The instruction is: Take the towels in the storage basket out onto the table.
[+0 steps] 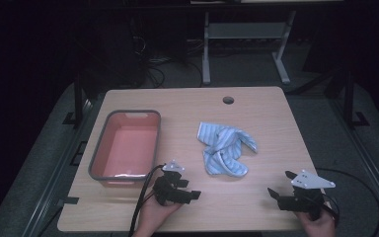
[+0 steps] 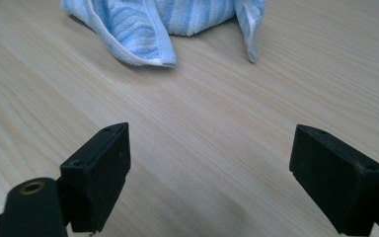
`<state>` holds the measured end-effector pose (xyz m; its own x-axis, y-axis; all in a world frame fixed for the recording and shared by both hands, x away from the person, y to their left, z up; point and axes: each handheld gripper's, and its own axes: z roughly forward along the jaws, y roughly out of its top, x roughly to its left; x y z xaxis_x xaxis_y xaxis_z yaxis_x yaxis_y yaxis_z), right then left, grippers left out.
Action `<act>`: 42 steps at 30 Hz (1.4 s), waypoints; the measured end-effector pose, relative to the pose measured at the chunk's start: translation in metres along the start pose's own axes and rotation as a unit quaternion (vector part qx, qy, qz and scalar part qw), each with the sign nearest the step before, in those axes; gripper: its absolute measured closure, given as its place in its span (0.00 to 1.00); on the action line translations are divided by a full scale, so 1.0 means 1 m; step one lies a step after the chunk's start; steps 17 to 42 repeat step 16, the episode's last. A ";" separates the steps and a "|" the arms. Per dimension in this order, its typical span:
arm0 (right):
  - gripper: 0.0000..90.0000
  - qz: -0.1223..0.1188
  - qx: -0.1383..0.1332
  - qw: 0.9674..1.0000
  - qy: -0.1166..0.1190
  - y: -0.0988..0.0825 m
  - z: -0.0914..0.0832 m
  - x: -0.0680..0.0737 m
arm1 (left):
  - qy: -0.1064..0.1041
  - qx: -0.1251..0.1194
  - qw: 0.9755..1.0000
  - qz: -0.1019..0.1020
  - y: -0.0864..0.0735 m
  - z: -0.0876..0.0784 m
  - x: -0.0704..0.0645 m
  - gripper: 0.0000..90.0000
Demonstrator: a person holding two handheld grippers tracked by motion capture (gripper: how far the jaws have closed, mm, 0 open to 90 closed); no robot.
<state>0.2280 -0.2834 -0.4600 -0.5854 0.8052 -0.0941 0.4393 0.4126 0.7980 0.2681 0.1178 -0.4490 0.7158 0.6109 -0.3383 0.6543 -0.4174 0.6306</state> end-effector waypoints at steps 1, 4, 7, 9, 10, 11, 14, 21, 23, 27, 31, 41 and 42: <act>0.17 0.001 0.000 1.000 0.000 0.000 0.000 0.000 | 0.000 0.000 1.000 0.002 -0.001 -0.001 -0.001 0.37; 0.17 0.000 0.000 1.000 0.001 0.000 0.000 0.000 | 0.002 -0.003 1.000 0.003 -0.005 -0.004 -0.004 0.36; 0.17 0.001 0.001 1.000 0.001 0.000 0.000 0.001 | 0.021 0.007 1.000 0.018 -0.010 -0.004 -0.006 0.36; 0.17 -0.001 0.001 1.000 0.002 0.000 0.000 0.001 | 0.016 0.002 1.000 0.013 -0.015 -0.002 -0.005 0.36; 0.17 -0.002 0.000 1.000 0.004 0.001 0.001 0.001 | 0.006 0.003 1.000 0.007 -0.016 -0.001 -0.003 0.36; 0.17 -0.003 -0.001 1.000 0.005 0.001 0.001 0.001 | 0.007 0.008 1.000 0.011 -0.016 0.000 -0.004 0.36; 0.17 -0.007 -0.004 1.000 0.009 0.000 -0.001 0.003 | 0.013 0.007 1.000 0.024 -0.014 0.003 -0.009 0.35; 0.17 -0.007 -0.007 1.000 0.011 -0.001 -0.003 0.003 | 0.012 0.005 0.999 0.031 -0.012 0.002 -0.011 0.35; 0.17 -0.007 -0.007 1.000 0.011 -0.001 -0.003 0.003 | 0.012 0.005 0.999 0.031 -0.012 0.002 -0.011 0.35; 0.17 -0.007 -0.007 1.000 0.011 -0.001 -0.003 0.003 | 0.012 0.005 0.999 0.031 -0.012 0.002 -0.011 0.35; 0.17 -0.007 -0.007 1.000 0.011 -0.001 -0.003 0.003 | 0.012 0.005 0.999 0.031 -0.012 0.002 -0.011 0.35; 0.17 -0.007 -0.007 1.000 0.011 -0.001 -0.003 0.003 | 0.012 0.005 0.999 0.031 -0.012 0.002 -0.011 0.35; 0.17 -0.007 -0.007 1.000 0.011 -0.001 -0.003 0.003 | 0.012 0.005 0.999 0.031 -0.012 0.002 -0.011 0.35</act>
